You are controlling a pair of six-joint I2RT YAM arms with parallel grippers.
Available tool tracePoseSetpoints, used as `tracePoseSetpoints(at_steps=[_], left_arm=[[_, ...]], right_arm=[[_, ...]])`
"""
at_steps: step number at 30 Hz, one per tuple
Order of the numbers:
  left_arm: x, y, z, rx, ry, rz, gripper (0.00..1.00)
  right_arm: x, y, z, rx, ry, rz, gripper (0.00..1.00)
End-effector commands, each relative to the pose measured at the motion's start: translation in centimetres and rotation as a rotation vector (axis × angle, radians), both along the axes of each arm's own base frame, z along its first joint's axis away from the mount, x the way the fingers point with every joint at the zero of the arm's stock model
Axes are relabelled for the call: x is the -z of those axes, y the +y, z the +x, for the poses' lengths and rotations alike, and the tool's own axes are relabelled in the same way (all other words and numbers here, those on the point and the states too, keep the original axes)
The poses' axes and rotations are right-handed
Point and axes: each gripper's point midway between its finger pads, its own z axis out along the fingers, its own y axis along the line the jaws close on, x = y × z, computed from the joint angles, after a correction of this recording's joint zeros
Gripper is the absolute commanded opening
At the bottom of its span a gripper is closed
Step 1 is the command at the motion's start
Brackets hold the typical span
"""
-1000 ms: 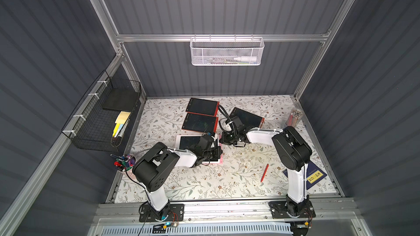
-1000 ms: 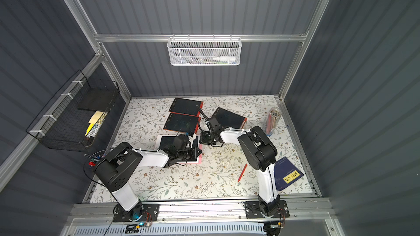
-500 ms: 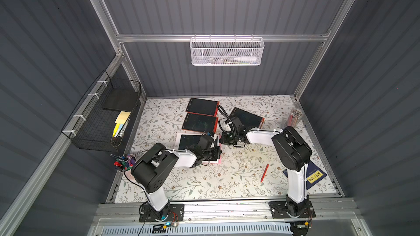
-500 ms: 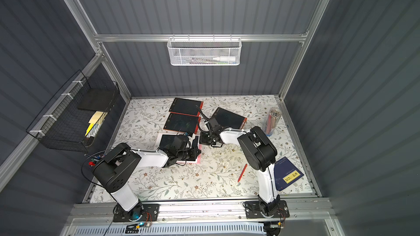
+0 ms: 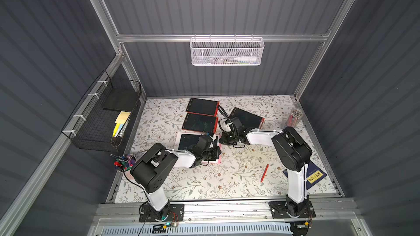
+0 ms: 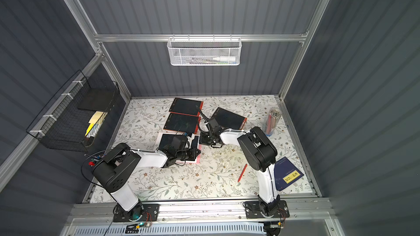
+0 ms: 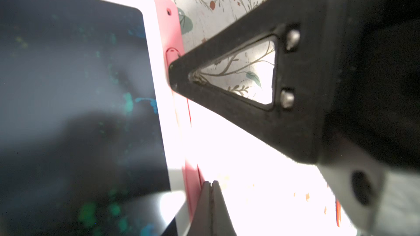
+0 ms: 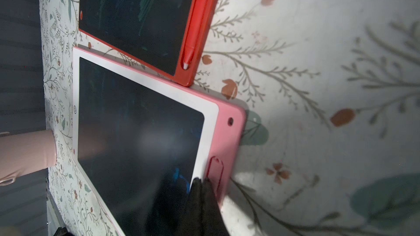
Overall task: Place the stylus back onto the writing tablet
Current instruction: Adjust the stylus on the writing tablet.
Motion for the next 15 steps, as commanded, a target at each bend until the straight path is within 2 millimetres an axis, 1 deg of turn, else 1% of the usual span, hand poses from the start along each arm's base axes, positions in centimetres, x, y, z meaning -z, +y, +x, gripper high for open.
tracePoseSetpoints(at_steps=[1, 4, 8, 10, 11, 15], left_arm=[[3.3, 2.4, -2.0, -0.01, 0.104, 0.076, 0.0], [3.5, 2.4, -2.3, -0.01, 0.113, 0.07, 0.0], [3.9, 2.9, -2.5, -0.017, 0.125, 0.066, 0.0], [4.0, 3.1, -2.6, -0.024, 0.127, 0.064, 0.0], [3.8, 2.9, -3.0, -0.004, 0.139, 0.046, 0.0], [3.9, 3.0, -3.1, -0.004, 0.146, 0.037, 0.0]], right_arm=[[3.7, -3.1, -1.9, 0.044, 0.089, -0.141, 0.0], [3.9, -3.2, -2.2, 0.045, 0.096, -0.139, 0.0], [4.2, -3.8, -2.4, 0.061, 0.097, -0.158, 0.0], [4.3, -3.9, -2.5, 0.06, 0.098, -0.16, 0.0], [4.4, -3.9, -2.5, 0.059, 0.101, -0.16, 0.0], [4.4, -3.7, -2.4, 0.061, 0.102, -0.154, 0.0]])
